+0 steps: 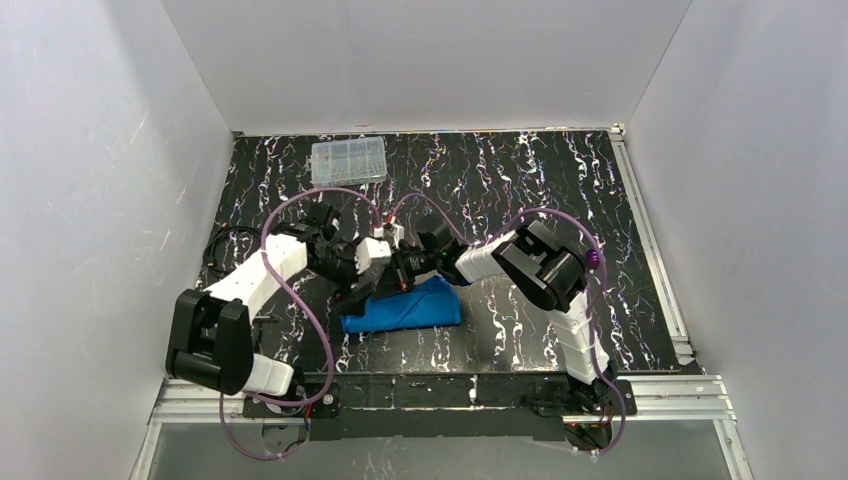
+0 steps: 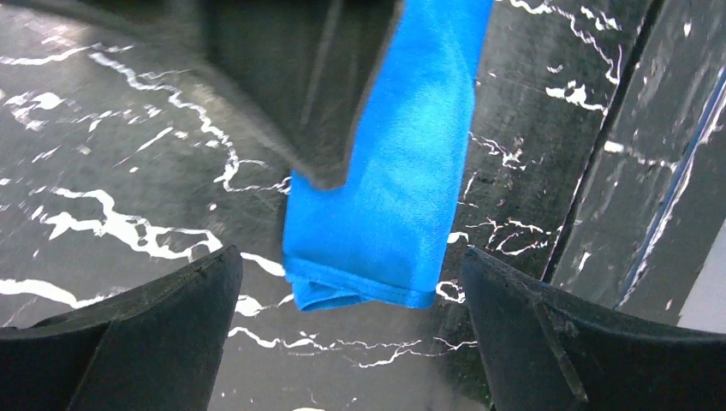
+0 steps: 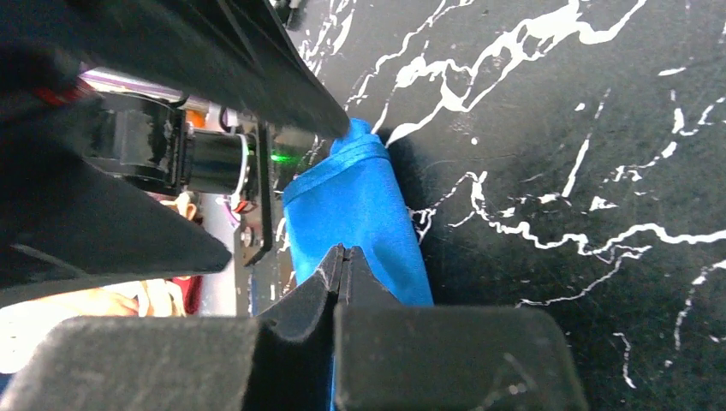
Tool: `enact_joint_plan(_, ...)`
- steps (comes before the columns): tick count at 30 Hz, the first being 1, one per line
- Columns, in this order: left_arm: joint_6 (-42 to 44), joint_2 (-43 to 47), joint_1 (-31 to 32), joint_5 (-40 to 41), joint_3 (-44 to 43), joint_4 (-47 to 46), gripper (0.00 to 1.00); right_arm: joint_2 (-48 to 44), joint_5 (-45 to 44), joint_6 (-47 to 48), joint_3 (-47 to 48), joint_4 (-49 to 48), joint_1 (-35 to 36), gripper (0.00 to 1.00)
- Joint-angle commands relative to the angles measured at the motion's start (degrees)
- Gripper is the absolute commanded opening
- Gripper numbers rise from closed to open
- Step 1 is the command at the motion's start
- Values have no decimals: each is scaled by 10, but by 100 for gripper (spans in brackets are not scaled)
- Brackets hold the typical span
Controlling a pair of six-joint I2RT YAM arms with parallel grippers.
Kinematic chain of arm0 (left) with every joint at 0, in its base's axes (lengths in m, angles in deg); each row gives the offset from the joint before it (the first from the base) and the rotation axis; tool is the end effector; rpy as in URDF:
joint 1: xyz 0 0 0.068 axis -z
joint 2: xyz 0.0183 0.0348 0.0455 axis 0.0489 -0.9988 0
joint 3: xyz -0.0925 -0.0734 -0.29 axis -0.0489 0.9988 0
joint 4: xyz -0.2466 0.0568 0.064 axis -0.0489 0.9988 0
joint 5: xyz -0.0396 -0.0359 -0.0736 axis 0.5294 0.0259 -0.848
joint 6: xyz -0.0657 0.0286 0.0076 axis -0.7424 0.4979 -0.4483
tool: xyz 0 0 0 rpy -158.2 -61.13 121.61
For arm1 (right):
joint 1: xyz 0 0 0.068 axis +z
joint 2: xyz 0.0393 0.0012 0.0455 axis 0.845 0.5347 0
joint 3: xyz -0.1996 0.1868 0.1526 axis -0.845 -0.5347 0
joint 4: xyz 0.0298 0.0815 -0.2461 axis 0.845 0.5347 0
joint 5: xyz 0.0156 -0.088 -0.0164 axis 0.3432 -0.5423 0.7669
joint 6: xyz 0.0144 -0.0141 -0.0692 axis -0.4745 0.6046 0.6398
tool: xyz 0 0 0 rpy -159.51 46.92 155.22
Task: Fold the napkin into a case and place the utensils inside
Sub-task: Turn over the smaller rectangle-folded napkin at the center of the board, then pick up the spoon from the center of the board.
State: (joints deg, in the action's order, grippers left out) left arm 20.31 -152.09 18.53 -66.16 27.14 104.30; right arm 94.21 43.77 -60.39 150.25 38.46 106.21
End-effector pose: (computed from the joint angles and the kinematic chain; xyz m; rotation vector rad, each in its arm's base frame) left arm 0.2341 -0.1006 0.2369 1.5219 2.1051 -0.6299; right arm 0.2788 0.3826 0.1416 -0.8479 2.1316 1.7274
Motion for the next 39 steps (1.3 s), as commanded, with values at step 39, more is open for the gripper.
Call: enact_joint_plan(39, 26, -18, 20, 92, -10, 27, 98, -178, -42, 239, 12, 435, -62, 14)
